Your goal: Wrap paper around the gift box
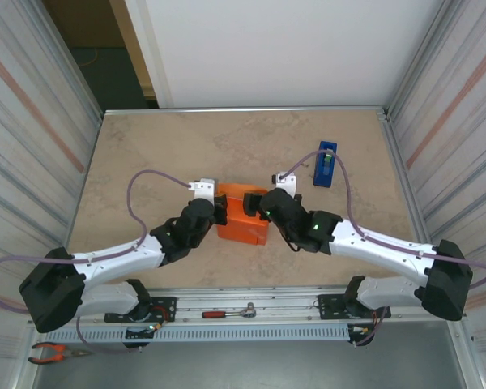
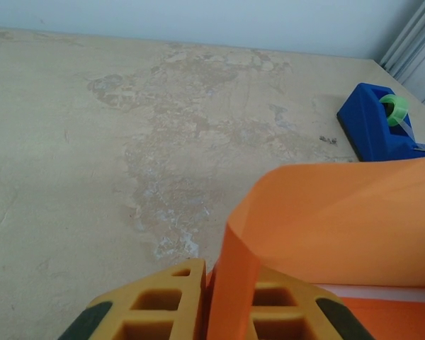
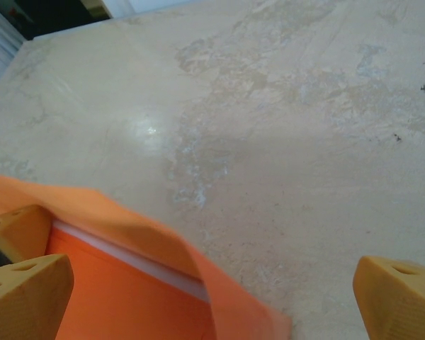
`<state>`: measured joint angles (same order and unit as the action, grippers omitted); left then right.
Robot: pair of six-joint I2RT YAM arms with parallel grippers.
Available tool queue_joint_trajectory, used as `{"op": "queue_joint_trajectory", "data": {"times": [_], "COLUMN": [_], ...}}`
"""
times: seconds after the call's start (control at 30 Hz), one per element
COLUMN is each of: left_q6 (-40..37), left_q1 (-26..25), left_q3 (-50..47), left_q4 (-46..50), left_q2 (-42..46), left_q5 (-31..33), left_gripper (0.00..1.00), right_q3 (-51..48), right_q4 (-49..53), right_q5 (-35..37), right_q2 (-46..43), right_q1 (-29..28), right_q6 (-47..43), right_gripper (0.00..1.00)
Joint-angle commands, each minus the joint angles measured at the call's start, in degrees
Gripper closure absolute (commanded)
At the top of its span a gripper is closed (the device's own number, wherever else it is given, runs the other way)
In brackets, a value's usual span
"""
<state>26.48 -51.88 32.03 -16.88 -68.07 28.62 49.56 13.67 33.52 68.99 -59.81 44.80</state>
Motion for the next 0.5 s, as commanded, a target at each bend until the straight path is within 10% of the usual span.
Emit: {"op": "queue_joint_trajectory", "data": {"times": [0.0,0.47], "left_q6": [2.5,6.5], "left_q1": [-0.5,-3.6], "left_q3": [0.7,2.8], "left_q4": [3.9,7.6], "left_q2": [-1.0,-1.5], "left_q5": [2.2,8.7], "left_gripper": [0.86,0.85], "right_q3": [-1.2,2.6], "right_q4": [3.4,8.3], "right_q5": [6.4,14.1], "right_q2": [1.2,12.8], "right_q1": [-2.8,-4.5], "right_q6": [4.9,10.8], "right_gripper": [0.01,0.19]}}
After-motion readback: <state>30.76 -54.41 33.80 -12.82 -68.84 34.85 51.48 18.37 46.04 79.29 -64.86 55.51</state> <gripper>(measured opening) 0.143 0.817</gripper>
